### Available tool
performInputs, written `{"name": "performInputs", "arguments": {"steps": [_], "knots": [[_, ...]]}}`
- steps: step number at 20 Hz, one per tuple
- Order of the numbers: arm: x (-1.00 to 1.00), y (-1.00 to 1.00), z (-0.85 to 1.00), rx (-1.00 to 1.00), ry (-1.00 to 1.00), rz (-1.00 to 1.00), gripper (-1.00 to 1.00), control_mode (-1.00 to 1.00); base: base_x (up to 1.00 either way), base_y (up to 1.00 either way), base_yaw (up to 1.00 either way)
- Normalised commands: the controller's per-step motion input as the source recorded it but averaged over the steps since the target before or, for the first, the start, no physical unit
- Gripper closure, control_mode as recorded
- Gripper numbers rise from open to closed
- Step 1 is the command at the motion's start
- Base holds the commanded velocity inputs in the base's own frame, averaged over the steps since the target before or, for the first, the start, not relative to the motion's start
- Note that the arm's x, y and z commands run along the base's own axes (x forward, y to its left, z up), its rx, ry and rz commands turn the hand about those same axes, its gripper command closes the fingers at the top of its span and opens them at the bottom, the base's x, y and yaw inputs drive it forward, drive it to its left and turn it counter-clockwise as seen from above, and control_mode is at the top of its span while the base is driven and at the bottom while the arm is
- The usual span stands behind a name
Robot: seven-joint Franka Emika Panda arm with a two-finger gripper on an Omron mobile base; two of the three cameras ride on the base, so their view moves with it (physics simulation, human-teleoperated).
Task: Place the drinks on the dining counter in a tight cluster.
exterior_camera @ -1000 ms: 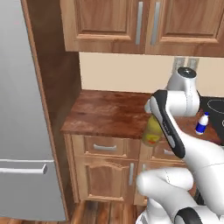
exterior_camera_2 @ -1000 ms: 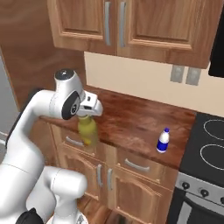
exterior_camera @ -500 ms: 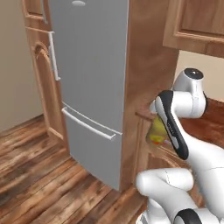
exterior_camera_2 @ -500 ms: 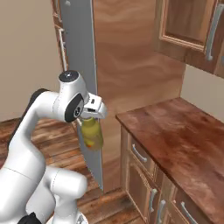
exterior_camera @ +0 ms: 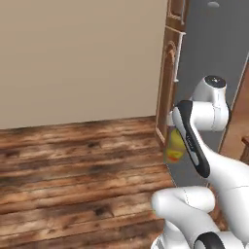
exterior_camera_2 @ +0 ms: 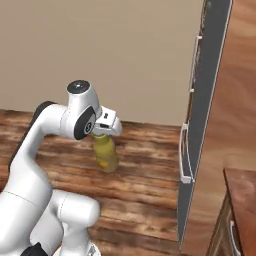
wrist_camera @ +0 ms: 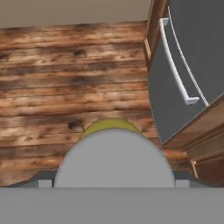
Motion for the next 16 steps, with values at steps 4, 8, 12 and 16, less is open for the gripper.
{"name": "performInputs", "arguments": {"steps": [4, 8, 12, 16], "knots": [[0.00, 0.00, 0.00, 0.00, 0.00, 0.00, 1.00, 1.00, -0.10, 0.13, 1.00], [0.00, 0.00, 0.00, 0.00, 0.00, 0.00, 1.00, 1.00, -0.06, 0.10, 0.99], [0.00, 0.00, 0.00, 0.00, 0.00, 0.00, 1.00, 1.00, 0.00, 0.04, 0.93], [0.00, 0.00, 0.00, 0.00, 0.00, 0.00, 1.00, 1.00, 0.01, 0.00, 0.95]]}}
